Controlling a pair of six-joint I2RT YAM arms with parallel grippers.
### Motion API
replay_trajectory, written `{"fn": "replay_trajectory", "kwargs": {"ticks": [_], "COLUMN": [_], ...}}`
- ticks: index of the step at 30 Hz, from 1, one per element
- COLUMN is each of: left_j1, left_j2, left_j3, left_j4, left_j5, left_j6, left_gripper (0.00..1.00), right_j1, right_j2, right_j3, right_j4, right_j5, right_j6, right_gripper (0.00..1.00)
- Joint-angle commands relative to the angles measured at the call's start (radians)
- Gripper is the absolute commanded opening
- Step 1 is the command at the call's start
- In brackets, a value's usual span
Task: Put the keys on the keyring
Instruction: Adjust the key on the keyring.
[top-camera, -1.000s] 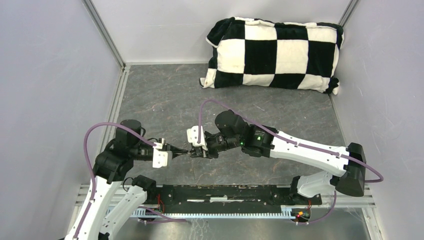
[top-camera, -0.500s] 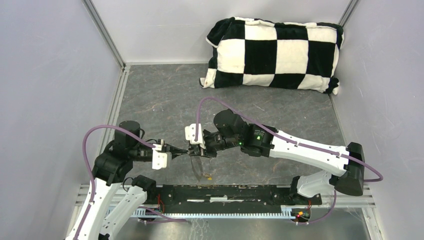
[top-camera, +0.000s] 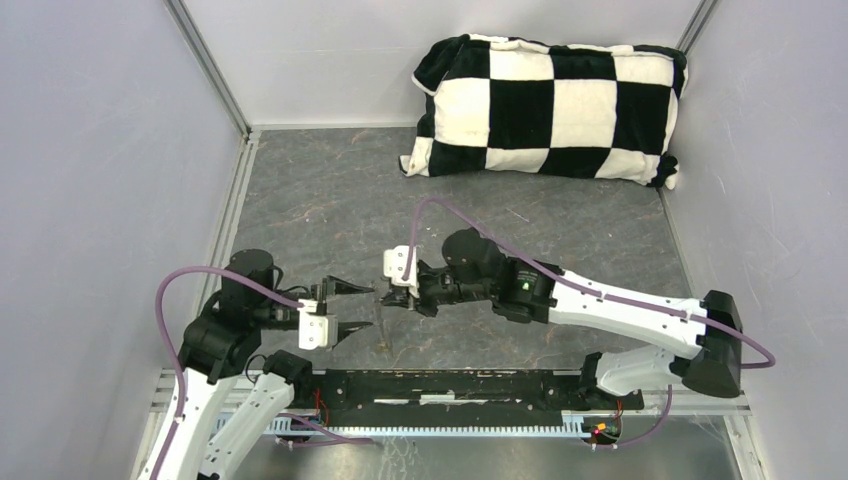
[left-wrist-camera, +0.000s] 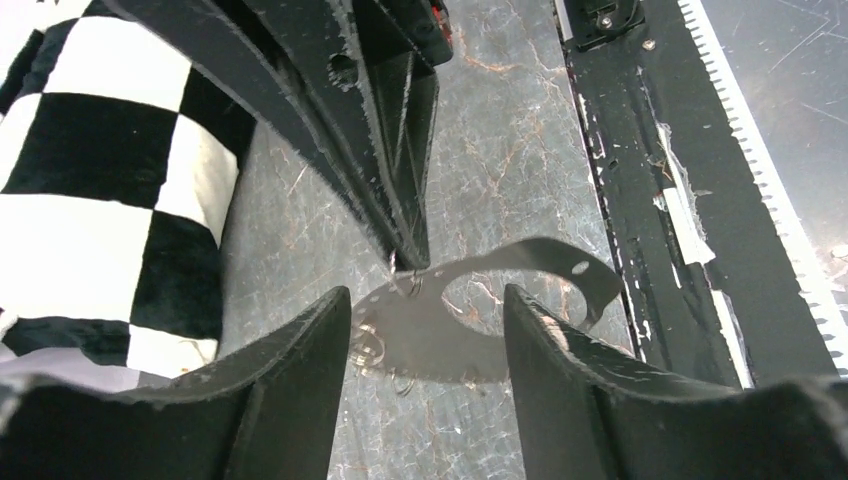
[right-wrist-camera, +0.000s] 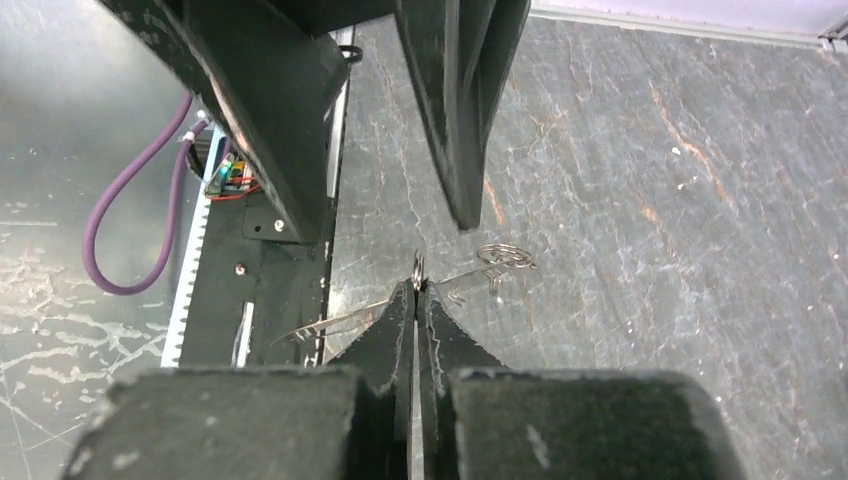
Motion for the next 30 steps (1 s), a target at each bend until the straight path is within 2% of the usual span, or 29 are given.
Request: {"fn": "replay_trajectory", "kwargs": {"ticks": [1,4,7,13,17,19,30], "left_j1": [0.002,0.001,0.001,0.001,0.002,0.001,0.002], "left_j2": [-0.025,-0.055,-0.099,-0.102,-0.076,-0.063,-0.047], "left_j3": [-0.01,-0.024,-0.046,-0.06,-0.047,-0.044,-0.015], "left_j4": [0.033,0.107,0.187,0.282,0.35,0.353,0.346], "left_j5": [0.004,-0.013,0.0,0.028,0.108,0.139,0.212], "left_j6": [-0.07,-0.228,-0.36,-0.499,-0.585,-0.602,-0.615], "left_gripper": [0.67,0.68,0.65,0.48,0.36,0.34,0.39], "right_j1": [-0.003,-0.004,-0.009,-0.01,-0.01,-0.01,-0.01], "right_j2": [-0.136,-0.188,-0.204,-0.195,-0.181,-0.173,-0.147], "right_j3": [-0.158,-0.249,-0.312,-0.41,-0.428,-0.43,-0.42], "right_j4": [0.343,0.507,0.662,0.904,0.969,1.002,1.008], "right_j5": [-0.037,-0.074,-0.115,-0.143,-0.155,-0.161,-0.186], "right_j6": [0.094,0.162,0.235,0.357,0.393,0.404,0.406], "right_gripper": [0.0,0.0,0.0,0.0,0.0,0.0,0.0]}}
